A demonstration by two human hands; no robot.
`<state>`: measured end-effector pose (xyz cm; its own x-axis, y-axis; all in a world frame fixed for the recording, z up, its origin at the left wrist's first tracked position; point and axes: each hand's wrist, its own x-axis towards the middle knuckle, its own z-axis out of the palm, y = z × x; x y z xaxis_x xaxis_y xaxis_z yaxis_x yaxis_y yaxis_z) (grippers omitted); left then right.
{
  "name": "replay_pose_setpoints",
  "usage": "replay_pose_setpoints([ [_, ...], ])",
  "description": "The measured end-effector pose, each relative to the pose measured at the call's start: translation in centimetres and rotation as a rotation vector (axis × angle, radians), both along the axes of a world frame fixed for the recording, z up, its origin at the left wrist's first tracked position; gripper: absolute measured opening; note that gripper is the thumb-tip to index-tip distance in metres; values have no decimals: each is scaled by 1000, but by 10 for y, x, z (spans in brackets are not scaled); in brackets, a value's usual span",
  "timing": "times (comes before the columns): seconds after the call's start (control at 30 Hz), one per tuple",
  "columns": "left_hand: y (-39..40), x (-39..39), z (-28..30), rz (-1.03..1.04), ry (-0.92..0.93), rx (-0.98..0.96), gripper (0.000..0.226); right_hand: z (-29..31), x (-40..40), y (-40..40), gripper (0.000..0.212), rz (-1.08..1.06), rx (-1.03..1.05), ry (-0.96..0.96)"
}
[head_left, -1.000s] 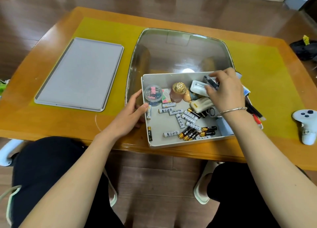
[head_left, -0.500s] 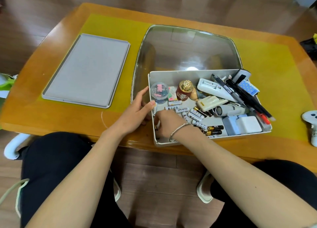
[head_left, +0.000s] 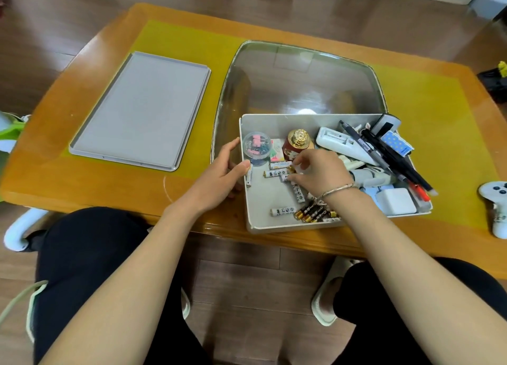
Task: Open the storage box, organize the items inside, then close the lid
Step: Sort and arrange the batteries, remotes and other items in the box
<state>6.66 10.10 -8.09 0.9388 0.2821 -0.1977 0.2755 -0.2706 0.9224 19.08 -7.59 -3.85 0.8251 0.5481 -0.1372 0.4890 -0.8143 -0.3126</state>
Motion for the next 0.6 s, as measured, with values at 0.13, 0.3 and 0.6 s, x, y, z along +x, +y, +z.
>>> replay_pose_setpoints([
  [0.13, 1, 1, -1, -1, -15, -6, 59, -11, -15, 23, 24, -1, 131, -15],
  [0.3, 2, 1, -3, -6, -30, -12, 59, -32, -30, 64, 34, -56, 86, 94],
  [0.6, 4, 2, -5, -11, -19, -9, 59, -33, -30, 65, 26, 5, 29, 232],
])
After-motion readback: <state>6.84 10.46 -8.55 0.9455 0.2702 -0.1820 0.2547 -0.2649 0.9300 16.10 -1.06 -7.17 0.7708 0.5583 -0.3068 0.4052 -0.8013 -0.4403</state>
